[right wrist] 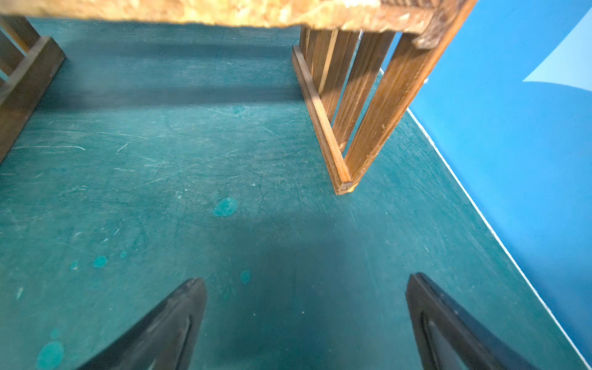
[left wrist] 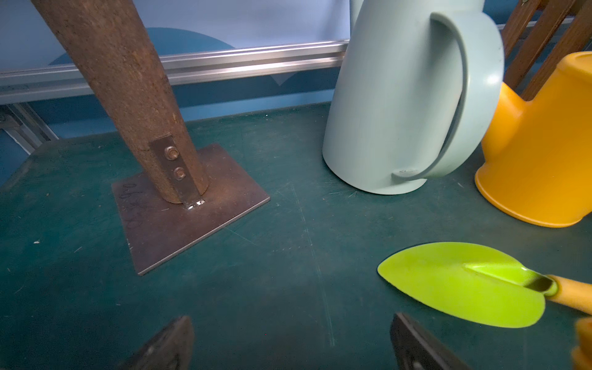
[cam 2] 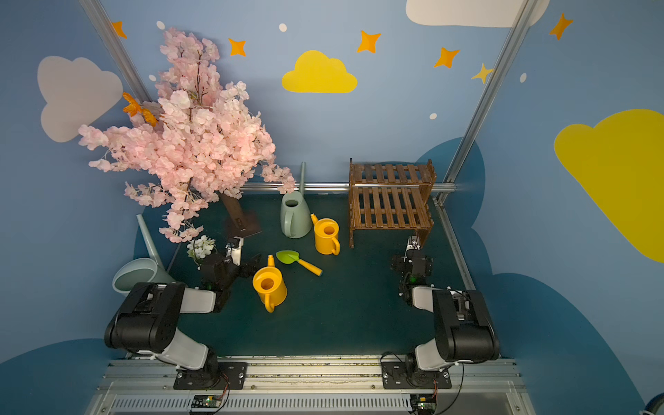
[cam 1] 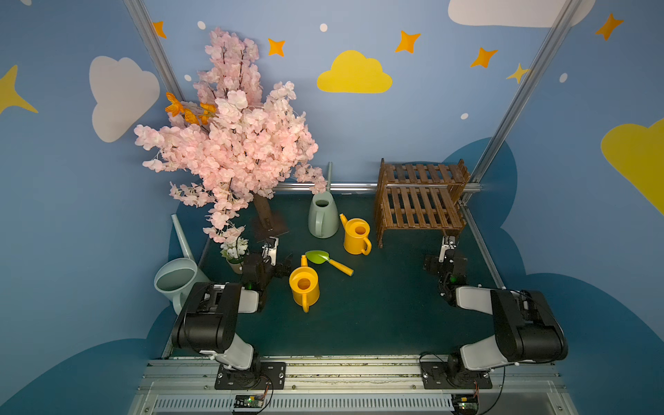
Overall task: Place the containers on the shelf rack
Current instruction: Move the shelf to the center of the board.
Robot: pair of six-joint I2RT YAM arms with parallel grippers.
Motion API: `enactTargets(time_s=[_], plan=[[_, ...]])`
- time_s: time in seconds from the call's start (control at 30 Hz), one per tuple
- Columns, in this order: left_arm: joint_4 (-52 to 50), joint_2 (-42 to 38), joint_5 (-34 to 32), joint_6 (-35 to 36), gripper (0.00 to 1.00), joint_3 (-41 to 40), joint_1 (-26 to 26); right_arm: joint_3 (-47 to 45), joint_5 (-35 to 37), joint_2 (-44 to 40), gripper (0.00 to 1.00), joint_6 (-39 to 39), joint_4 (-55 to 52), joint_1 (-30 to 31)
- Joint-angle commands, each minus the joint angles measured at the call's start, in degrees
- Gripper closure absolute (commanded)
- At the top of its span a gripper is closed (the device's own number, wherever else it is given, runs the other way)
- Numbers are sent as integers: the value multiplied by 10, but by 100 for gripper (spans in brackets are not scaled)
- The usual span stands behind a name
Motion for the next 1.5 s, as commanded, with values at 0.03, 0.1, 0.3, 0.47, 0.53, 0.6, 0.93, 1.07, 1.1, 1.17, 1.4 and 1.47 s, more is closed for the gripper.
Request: enactTargets(time_s=[0.03, 0.1, 0.3, 0.47, 0.53, 0.6, 0.93, 1.07, 1.1, 1.17, 1.4, 1.47], plan=[[13, 3, 14, -3, 0, 4, 1, 10, -4, -13, 2, 1, -1, 2], [30, -3, -4, -12, 0, -7, 2, 8, 1, -14, 2, 1, 3, 3], [-38, -120, -75, -27, 0, -23, -2, 47, 26, -71, 2, 8, -118, 5], [-79, -187, -117, -25, 0, -8, -19, 75, 35, -106, 2, 36, -210, 6], [-95, -199, -134, -17, 0, 6, -29, 85, 39, -121, 2, 56, -252, 6], [-129, -209, -143, -11, 0, 32, -37, 100, 44, -139, 2, 81, -302, 6], [-328, -286, -209, -6, 0, 154, -156, 189, 46, -244, 2, 168, -517, 7], [-385, -281, -268, -33, 1, 200, -242, 193, 64, -282, 2, 148, -531, 2], [-397, -269, -278, -42, 2, 218, -263, 205, 63, -286, 2, 147, -547, -3], [-441, -235, -289, -61, 4, 263, -306, 231, 61, -285, 2, 141, -575, -12], [-629, -29, -257, -143, 4, 532, -408, 398, -14, -157, 3, 118, -710, -84], [-680, 41, -236, -185, 3, 617, -423, 459, -51, -114, 7, 108, -759, -101]])
